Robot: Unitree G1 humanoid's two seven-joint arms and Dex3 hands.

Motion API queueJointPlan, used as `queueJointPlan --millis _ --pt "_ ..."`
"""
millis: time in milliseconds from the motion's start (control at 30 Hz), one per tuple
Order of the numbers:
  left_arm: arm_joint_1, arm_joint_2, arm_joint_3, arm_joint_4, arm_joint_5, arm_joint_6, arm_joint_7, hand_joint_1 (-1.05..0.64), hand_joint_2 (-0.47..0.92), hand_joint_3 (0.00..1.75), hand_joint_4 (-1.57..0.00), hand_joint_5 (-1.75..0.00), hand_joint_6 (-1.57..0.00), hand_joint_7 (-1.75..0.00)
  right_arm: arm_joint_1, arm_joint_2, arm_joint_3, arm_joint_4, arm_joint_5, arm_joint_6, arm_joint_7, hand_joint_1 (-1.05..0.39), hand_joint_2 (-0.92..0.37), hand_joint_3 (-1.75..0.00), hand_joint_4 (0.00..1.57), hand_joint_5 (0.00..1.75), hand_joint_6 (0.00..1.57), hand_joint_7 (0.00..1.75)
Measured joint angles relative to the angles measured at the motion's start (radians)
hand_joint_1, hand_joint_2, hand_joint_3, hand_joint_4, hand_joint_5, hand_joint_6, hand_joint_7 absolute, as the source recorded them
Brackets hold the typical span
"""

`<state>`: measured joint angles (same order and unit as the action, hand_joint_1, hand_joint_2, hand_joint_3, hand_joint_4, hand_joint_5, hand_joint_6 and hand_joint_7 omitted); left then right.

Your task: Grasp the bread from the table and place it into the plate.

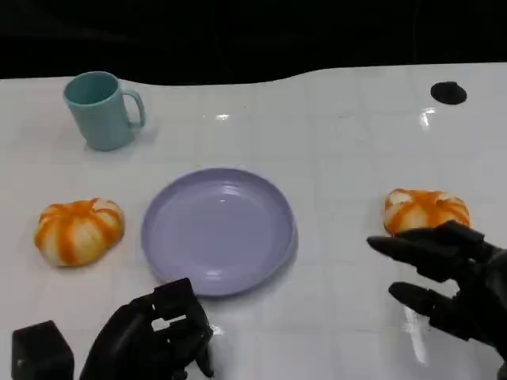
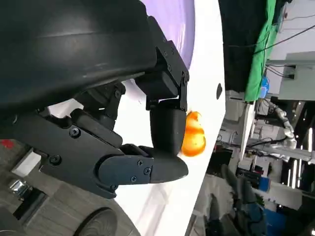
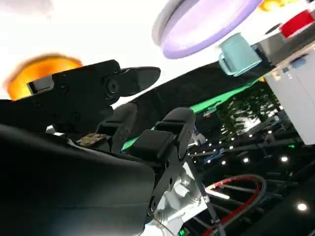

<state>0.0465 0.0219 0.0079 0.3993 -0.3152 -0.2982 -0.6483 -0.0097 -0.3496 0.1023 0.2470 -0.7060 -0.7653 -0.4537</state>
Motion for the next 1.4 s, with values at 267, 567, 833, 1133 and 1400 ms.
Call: queueJointPlan --millis 267,567,833,1133,1400 --pt "-0.005 -0.001 0.0 0.018 0.0 -0.011 -0.001 -0.61 0.76 0.5 -0.79 -1.75 -0.74 -1.46 0.007 -0.043 -0.018 -0.114 -0.042 0.163 0.064 -0.49 -0.92 -0.04 0.09 0.3 0.36 0.0" --pt "-0.013 -0.002 0.0 0.025 0.0 -0.022 -0.001 -0.6 0.76 0.5 -0.78 -1.75 -0.74 -1.46 0.022 -0.082 -0.046 -0.295 -0.08 0.431 0.251 -0.55 -0.87 0.0 0.02 0.32 0.28 0.01" --pt "-0.014 -0.002 0.0 0.026 0.0 -0.022 -0.001 -0.6 0.76 0.52 -0.78 -1.75 -0.73 -1.47 -0.017 -0.099 -0.029 -0.306 -0.084 0.545 0.375 -0.56 -0.86 0.0 0.01 0.37 0.29 0.01" --pt "-0.015 -0.004 0.0 0.026 0.0 -0.023 -0.001 -0.6 0.75 0.53 -0.78 -1.75 -0.73 -1.47 -0.132 -0.121 0.033 -0.187 -0.103 0.604 0.416 -0.55 -0.86 0.0 0.04 0.39 0.29 0.01" --pt "-0.015 -0.005 0.0 0.026 0.0 -0.022 0.0 -0.6 0.74 0.52 -0.78 -1.75 -0.73 -1.47 -0.237 -0.121 0.103 -0.095 -0.111 0.633 0.434 -0.49 -0.8 0.0 0.07 0.37 0.29 0.0"
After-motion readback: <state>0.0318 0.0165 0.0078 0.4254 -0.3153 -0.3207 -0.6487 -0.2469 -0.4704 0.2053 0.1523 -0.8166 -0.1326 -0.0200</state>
